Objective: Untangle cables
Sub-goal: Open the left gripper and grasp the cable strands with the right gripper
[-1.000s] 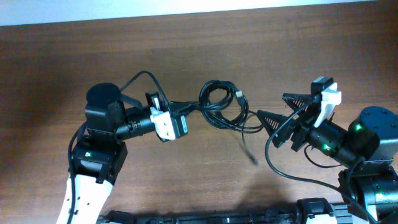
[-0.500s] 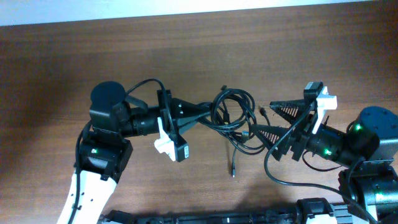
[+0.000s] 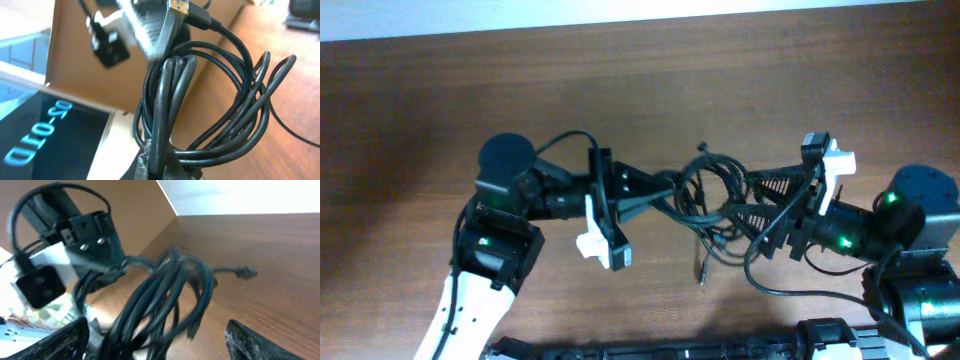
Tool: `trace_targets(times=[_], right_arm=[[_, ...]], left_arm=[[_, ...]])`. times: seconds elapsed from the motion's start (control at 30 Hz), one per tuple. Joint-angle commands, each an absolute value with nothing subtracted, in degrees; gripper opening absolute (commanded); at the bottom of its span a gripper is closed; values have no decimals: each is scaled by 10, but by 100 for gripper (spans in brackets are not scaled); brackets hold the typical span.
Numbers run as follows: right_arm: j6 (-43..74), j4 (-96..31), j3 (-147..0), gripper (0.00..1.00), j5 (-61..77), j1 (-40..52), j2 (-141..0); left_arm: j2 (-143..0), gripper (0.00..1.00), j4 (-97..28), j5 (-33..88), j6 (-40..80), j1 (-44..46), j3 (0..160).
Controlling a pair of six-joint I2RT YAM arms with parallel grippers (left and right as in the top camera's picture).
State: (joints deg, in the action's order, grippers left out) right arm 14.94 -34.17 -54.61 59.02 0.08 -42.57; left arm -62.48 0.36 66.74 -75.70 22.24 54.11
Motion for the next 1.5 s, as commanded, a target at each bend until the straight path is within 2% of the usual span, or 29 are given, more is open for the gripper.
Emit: trace_targets(times=[0.0, 0.03, 0.13, 0.17, 0.23, 0.6, 0.63, 0.67, 0.7, 0.73, 0.87, 1.03, 1.13, 1.3, 1.47], right_arm=[[144, -340, -556, 71, 613, 0, -438], [144, -340, -556, 64, 613, 0, -440], [144, -340, -556, 23, 614, 0, -442], [144, -340, -556, 13, 614, 0, -442], [144, -340, -556, 4, 615, 0, -442], [138, -318, -556, 4, 621, 0, -442], [138, -310, -556, 4, 614, -1, -442], [138, -302, -556, 4, 598, -1, -442], [138, -296, -556, 4, 582, -1, -442], [138, -290, -556, 4, 564, -1, -442], [136, -271, -556, 4, 531, -1, -442], [41, -272, -556, 4, 531, -1, -442], [-13, -272, -556, 4, 499, -1, -442], [-13, -271, -556, 4, 409, -1, -442], [-13, -267, -556, 4, 435, -1, -442]], left_arm=[[-628, 0, 11, 686, -765, 248, 544], [-629, 0, 13, 684, -764, 251, 544], [-632, 0, 22, 658, -764, 255, 544], [-632, 0, 22, 638, -764, 255, 544], [-632, 0, 21, 610, -764, 255, 544], [-632, 0, 3, 596, -763, 255, 544], [-632, 3, -3, 593, -759, 255, 544], [-632, 15, -8, 585, -742, 255, 544], [-632, 36, -11, 576, -708, 255, 544], [-632, 99, -11, 571, -668, 255, 544], [-631, 99, -11, 571, -541, 255, 544], [-631, 99, 0, 571, -421, 255, 544], [-631, 99, 26, 571, -267, 255, 544], [-630, 99, 58, 571, -92, 255, 544], [-630, 99, 60, 571, -27, 255, 544]])
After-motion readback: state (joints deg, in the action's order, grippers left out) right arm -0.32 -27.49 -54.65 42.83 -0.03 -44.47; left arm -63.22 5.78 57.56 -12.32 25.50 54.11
